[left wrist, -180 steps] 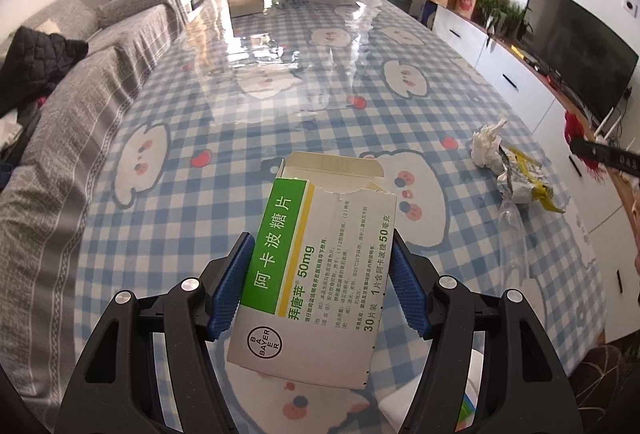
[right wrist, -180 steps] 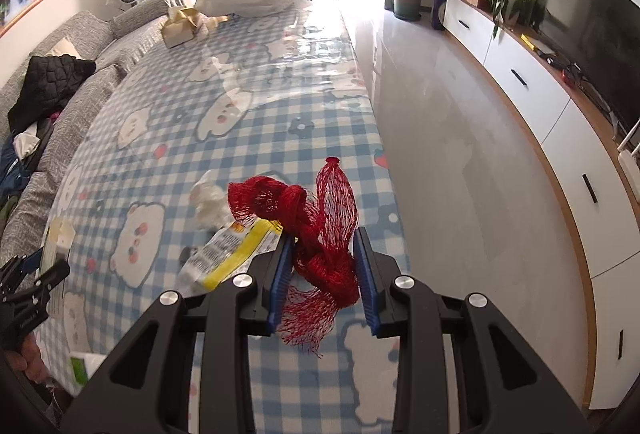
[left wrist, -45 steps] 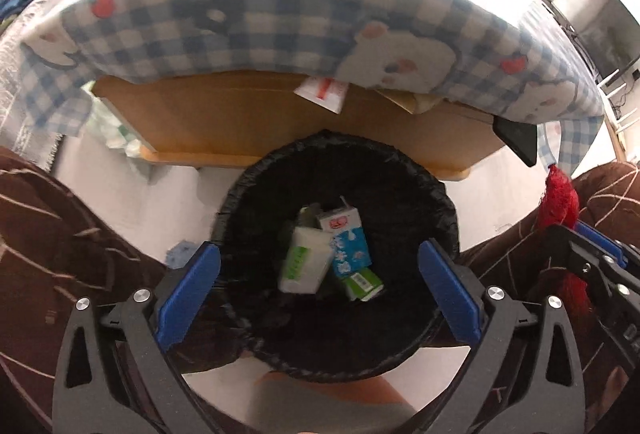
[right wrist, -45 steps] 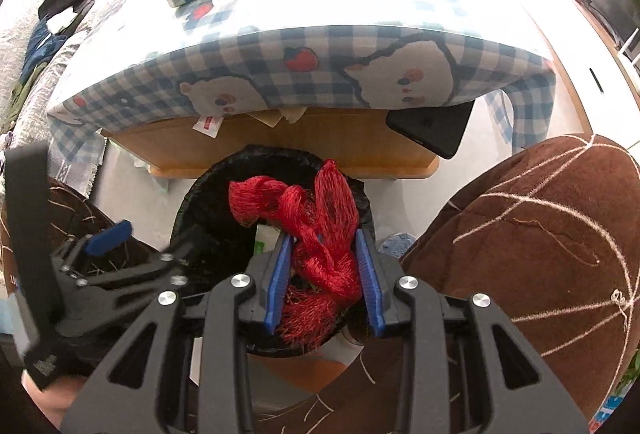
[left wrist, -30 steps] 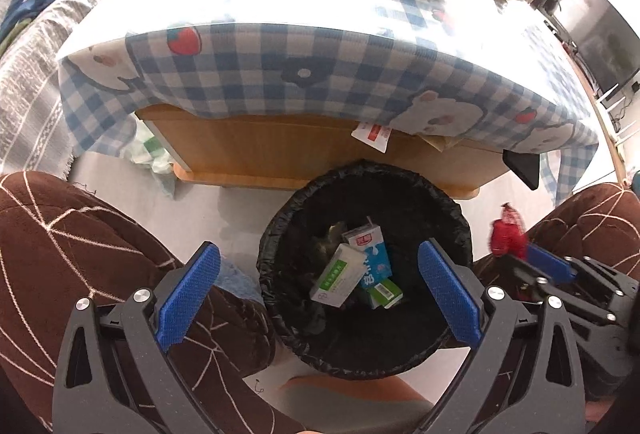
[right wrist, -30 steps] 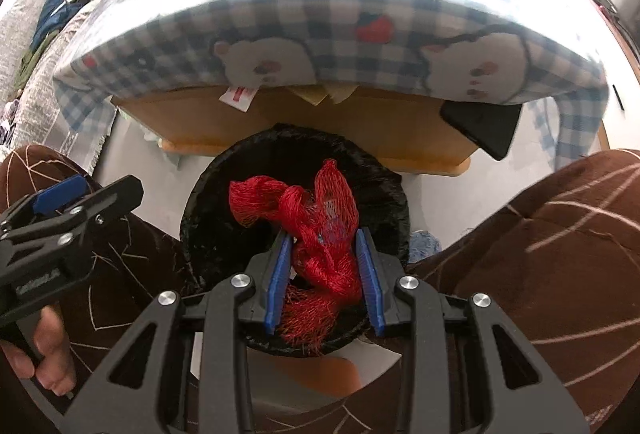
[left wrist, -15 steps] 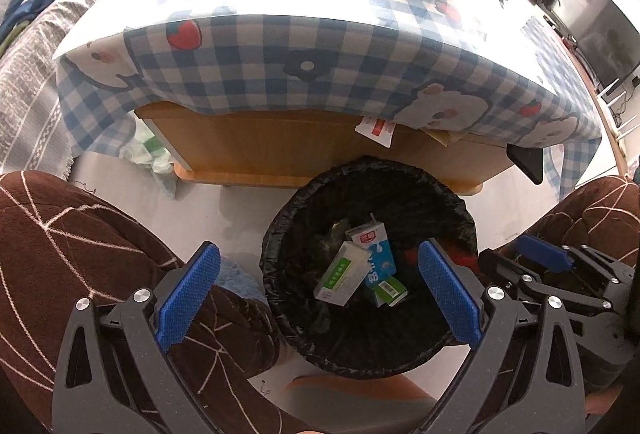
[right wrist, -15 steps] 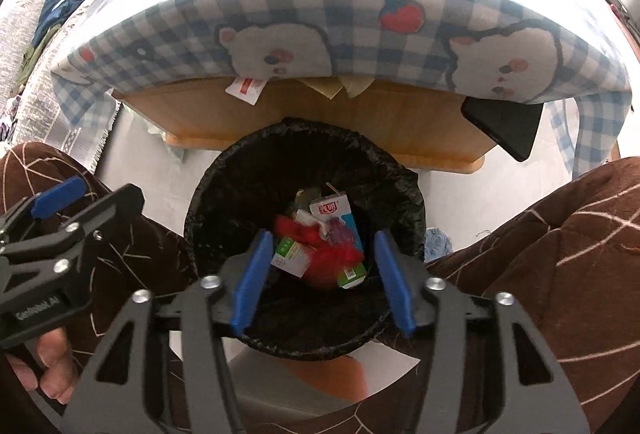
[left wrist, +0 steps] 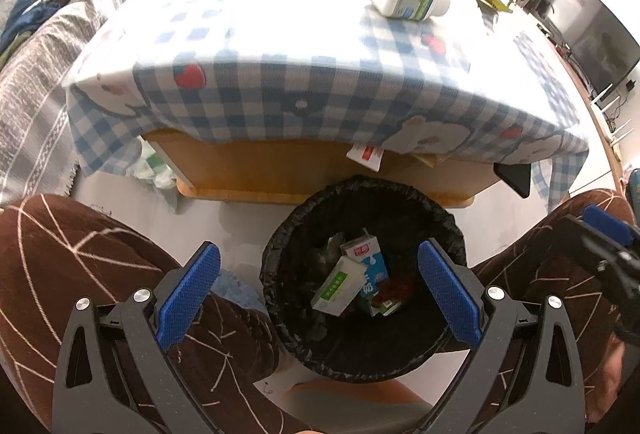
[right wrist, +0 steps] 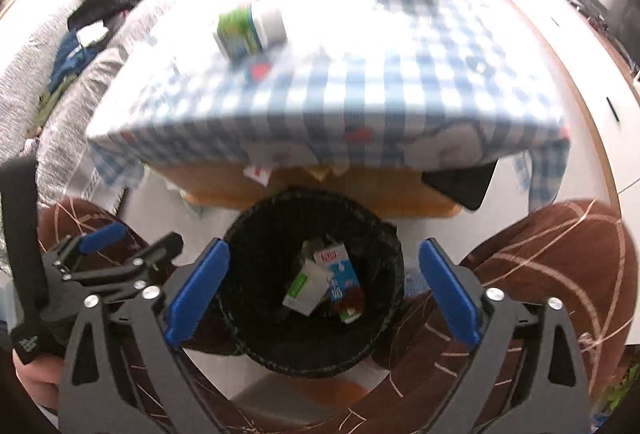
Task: Collect trash
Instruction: 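Move both open tools back over the table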
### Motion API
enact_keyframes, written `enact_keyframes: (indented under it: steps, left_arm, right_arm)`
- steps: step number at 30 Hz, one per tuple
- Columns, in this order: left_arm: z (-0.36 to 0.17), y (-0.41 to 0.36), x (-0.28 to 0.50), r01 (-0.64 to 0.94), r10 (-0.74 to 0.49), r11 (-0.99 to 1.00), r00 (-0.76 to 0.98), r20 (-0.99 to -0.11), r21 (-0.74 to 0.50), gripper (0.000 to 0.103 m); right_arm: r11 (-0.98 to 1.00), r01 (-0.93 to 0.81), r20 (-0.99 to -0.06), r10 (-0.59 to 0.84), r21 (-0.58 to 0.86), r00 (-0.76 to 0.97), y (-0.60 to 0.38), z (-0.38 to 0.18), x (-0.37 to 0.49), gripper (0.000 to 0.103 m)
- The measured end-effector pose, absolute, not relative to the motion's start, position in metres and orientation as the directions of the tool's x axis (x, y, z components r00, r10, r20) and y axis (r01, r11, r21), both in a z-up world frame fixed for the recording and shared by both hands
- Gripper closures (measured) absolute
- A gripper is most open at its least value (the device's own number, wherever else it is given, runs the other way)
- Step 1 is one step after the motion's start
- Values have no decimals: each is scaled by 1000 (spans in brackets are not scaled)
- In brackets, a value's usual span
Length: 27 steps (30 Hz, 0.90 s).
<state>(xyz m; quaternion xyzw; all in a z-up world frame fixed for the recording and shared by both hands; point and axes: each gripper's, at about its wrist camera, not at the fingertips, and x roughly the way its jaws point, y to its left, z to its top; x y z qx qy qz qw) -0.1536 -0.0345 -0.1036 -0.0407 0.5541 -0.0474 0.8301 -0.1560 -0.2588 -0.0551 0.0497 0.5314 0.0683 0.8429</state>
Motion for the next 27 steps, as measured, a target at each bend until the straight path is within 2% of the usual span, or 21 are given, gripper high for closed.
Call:
enact_keyframes:
  steps: [15,27]
  left_arm:
    - [-56,-50,-124,70,-139,990,466,-874,-120,6]
    - [-38,-67,-78,75,-129,992,493,-861,-105,6]
  right_arm:
    - [994,-68,-821,108,84,561,-279,-7,-126,9]
    - [999,-35,-764,21,-2,645,-310,22,-69,9]
